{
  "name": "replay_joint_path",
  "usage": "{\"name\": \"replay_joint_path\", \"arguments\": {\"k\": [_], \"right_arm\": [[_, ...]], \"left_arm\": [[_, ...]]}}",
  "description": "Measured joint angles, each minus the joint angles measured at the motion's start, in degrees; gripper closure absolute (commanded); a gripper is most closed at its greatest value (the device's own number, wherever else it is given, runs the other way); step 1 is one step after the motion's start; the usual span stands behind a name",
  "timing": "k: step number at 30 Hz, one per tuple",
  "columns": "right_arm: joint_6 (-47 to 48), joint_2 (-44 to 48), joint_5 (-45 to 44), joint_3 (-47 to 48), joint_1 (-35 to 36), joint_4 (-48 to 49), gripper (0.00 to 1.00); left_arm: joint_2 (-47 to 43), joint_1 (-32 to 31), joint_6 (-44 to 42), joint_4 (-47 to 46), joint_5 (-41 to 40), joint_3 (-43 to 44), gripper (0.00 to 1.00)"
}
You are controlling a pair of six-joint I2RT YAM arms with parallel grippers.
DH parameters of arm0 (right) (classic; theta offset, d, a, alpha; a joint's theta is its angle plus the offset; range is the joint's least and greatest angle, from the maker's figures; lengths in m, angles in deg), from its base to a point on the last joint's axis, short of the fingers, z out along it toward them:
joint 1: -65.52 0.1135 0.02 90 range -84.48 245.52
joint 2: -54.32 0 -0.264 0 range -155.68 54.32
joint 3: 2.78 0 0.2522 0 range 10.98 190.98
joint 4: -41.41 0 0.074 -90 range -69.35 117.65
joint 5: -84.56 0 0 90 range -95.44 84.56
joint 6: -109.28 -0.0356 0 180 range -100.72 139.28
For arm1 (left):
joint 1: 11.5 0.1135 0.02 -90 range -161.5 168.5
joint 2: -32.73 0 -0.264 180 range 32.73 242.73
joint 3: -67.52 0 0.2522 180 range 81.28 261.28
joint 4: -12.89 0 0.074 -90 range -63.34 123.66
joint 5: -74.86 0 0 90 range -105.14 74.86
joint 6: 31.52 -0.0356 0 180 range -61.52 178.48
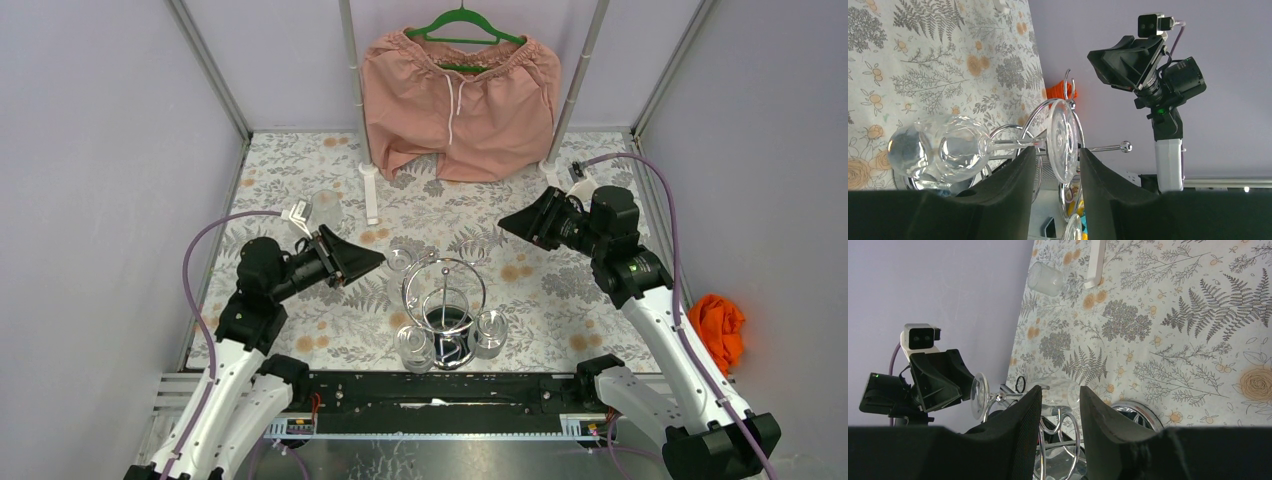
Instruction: Take the wine glass off the wine glass rack
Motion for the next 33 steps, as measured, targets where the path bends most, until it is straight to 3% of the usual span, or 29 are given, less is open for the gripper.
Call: {"name": "replay_joint_path", "arguments": {"k": [10,33], "right_arm": [[-0.4,0.1,0.0,-0.1,0.0,0.4,0.59],[-1.0,0.1,-0.1,-0.7,0.0,0.9,0.6]], "left_arm": [[-0.4,-0.8,0.7,0.1,-0.5,-0.5,0.67],[-2.5,-3.2,2.7,0.1,-2.2,-3.1,0.76]]}}
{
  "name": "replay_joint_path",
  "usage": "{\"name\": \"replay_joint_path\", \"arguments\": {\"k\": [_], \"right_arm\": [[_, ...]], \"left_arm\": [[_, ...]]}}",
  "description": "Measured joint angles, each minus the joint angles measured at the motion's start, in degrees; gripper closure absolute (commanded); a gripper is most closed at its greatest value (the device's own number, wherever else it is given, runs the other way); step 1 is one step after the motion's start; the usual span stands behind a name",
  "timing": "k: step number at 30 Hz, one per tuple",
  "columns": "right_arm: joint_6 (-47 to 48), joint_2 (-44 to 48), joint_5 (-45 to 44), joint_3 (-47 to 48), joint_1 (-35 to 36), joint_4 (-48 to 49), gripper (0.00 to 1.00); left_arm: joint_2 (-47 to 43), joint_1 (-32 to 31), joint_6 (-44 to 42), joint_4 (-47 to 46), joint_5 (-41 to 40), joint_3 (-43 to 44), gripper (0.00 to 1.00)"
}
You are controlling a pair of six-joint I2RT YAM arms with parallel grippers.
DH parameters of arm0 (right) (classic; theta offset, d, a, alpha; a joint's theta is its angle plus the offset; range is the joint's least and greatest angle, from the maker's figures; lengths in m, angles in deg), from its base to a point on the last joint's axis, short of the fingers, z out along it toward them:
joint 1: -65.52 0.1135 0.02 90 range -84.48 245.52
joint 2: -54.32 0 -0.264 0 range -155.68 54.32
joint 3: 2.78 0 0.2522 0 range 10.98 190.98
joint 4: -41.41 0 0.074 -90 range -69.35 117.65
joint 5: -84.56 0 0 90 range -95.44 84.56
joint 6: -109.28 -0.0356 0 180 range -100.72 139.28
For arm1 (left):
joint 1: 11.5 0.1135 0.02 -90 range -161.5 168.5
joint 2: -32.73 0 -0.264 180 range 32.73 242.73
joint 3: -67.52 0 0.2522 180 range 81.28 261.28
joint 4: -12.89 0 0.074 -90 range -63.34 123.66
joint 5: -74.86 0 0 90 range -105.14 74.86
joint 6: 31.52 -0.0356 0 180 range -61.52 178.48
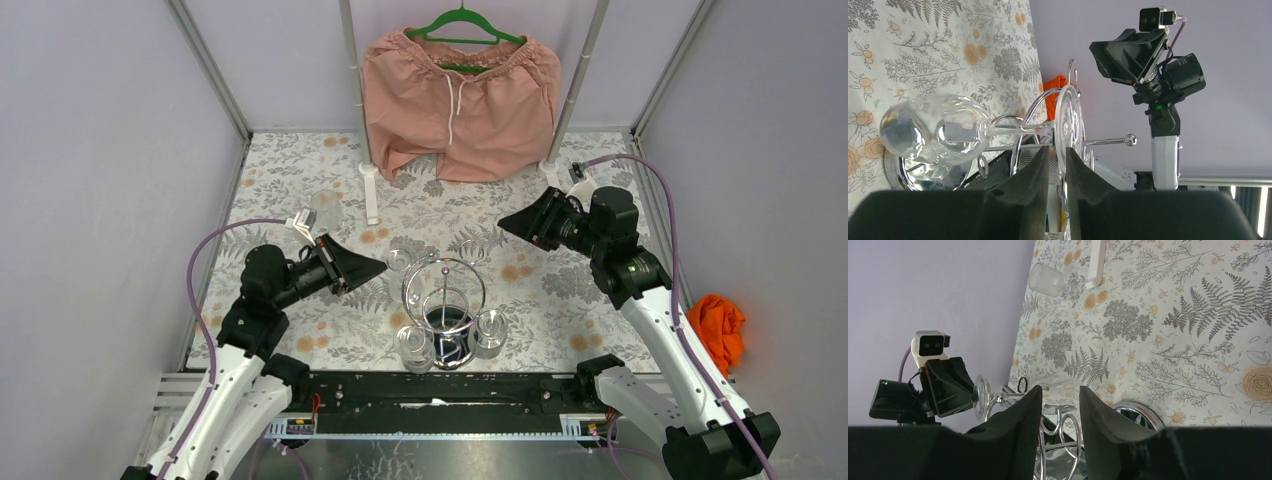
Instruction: Take the wine glass off the wine glass rack
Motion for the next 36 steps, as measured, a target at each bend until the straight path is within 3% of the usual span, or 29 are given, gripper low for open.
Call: {"name": "replay_joint_path", "arguments": {"k": [12,17,36], "right_arm": [[-0.2,0.0,0.0,0.0,0.0,0.9,0.6],[-0.3,0.0,0.0,-0.2,0.0,1.5,0.6],[-1.5,-0.1,0.3,-2.0,0.0,3.1,0.6]], "left_arm": [[0.8,-0.4,0.1,0.0,-0.4,0.5,0.79],[0.9,-0.6,0.3,0.0,-0.6,0.7,0.86],[1.5,-0.9,5.3,0.1,0.9,1.7,0.98]]}}
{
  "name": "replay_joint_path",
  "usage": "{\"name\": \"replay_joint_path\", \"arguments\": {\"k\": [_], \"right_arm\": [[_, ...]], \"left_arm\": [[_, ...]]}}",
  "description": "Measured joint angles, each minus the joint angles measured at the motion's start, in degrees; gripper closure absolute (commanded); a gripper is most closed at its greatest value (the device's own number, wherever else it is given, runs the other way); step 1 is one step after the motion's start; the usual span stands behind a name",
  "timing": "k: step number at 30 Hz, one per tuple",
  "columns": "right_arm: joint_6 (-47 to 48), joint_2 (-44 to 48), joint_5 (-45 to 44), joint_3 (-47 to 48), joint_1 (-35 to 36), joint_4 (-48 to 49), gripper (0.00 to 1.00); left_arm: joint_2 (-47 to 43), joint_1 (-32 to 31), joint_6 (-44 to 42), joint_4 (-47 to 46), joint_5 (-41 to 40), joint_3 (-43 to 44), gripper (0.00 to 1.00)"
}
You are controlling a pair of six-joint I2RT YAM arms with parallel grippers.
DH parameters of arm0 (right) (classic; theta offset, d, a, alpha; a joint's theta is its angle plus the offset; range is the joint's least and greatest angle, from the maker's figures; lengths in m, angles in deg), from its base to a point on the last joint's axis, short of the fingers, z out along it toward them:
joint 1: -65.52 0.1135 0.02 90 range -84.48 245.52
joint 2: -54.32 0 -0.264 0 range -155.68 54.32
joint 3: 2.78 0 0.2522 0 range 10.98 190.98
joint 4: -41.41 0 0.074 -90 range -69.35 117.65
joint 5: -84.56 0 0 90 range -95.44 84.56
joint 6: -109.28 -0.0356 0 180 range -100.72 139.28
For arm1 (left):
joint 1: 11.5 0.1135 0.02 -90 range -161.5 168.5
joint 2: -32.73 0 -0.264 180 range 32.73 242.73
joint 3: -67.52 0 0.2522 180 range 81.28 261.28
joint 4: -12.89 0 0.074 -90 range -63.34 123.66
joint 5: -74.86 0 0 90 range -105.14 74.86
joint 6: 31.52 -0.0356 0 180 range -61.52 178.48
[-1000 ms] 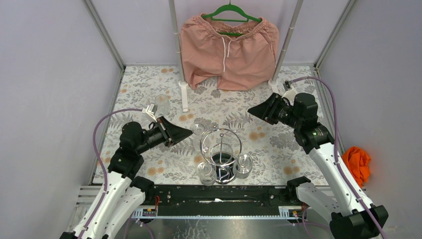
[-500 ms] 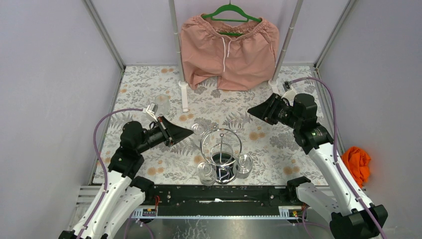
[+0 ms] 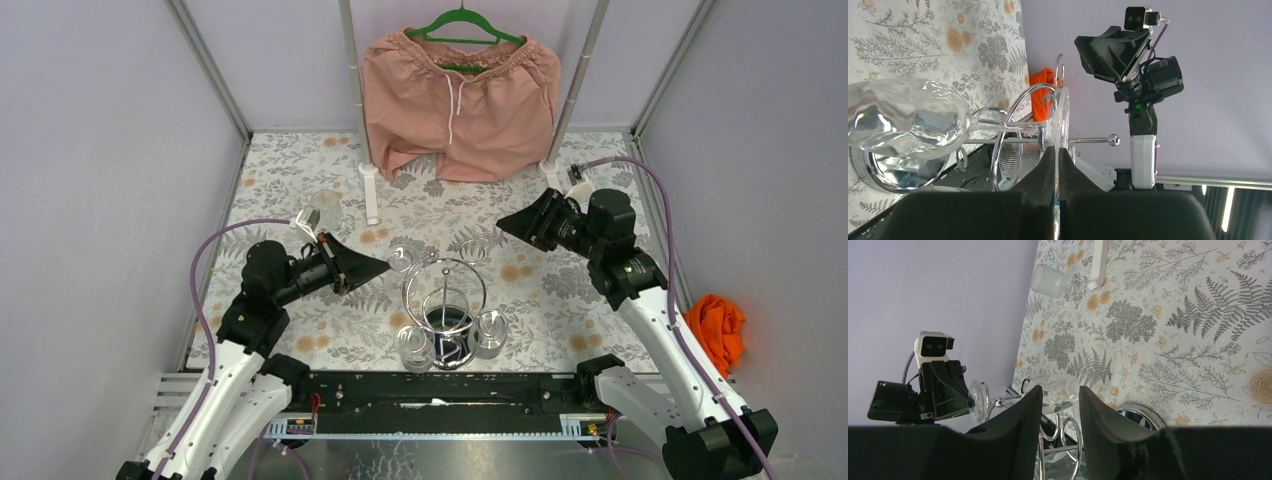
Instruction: Take the wine glass off the wine glass rack
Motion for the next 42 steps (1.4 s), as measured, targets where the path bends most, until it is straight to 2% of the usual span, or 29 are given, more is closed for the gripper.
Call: {"name": "replay_joint_path", "arguments": {"k": [28,42], "right_arm": [[-0.5,-0.1,0.2,-0.9,0.0,0.3,0.6],[-0.4,-0.5,0.6,-0.9,0.0,0.3,0.59]], "left_arm": [[-0.6,-0.2,4.1,1.5,-3.2,1.2,1.0],[2.3,-0.2,2.6,1.7,-4.7,7.7,1.0]]}}
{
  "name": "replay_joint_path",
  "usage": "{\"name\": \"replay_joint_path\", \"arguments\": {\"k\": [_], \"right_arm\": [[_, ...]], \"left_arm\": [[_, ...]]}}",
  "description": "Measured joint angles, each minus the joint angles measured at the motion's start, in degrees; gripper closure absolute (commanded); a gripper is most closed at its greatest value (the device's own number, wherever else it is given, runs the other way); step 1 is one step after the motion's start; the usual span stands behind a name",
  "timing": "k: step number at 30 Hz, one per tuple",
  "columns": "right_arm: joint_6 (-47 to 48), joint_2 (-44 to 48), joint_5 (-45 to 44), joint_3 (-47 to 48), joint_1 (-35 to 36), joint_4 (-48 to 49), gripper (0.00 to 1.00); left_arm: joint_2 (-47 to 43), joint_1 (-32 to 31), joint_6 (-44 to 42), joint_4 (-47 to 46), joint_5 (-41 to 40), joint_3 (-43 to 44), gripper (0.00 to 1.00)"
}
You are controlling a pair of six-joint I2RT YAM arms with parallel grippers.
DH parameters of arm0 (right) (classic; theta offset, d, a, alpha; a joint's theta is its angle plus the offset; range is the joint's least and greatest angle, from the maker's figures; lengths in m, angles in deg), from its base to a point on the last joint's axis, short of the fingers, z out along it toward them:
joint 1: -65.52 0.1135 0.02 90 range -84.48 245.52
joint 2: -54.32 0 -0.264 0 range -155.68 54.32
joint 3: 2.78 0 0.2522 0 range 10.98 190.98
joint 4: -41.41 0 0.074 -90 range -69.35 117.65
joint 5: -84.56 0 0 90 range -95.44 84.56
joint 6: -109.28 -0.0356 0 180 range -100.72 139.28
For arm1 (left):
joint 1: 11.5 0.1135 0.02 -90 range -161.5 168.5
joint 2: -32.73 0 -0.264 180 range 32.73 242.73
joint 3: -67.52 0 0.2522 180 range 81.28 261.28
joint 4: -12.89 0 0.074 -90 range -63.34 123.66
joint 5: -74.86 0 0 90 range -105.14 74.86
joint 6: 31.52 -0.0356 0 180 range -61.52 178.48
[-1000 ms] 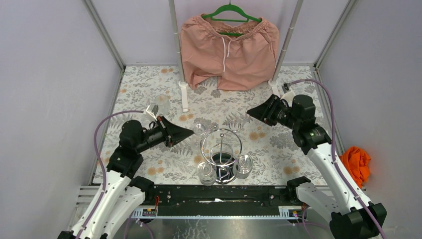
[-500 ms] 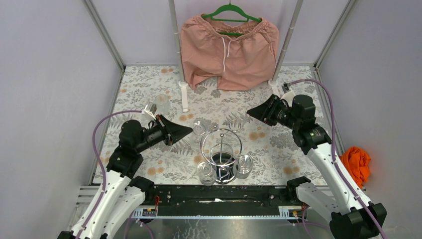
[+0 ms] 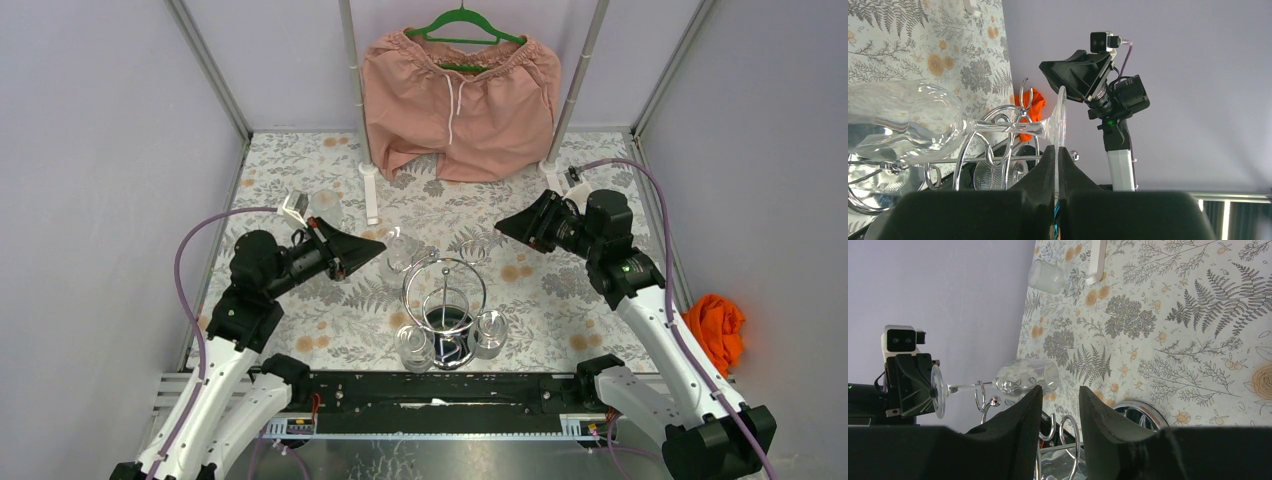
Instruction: Take the wine glass off the wine glass rack
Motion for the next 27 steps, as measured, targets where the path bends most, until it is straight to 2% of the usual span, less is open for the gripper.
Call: {"name": "replay_joint_path", "arguments": {"k": [12,20,27], "right_arm": [[0.0,-0.4,0.9,0.0,0.0,0.2,0.59],[0.0,-0.4,1.0,0.0,0.0,0.3,0.6],[0.0,-0.4,1.0,0.0,0.0,0.4,0.6]], "left_arm": [[-0.3,0.0,-2.9,5.2,-3.0,0.8,1.0],[-0.3,0.0,-5.8,9.2,-6.9,4.5,1.0],[2.4,0.0,-7.8,9.9,-8.6,6.3,1.0]]}}
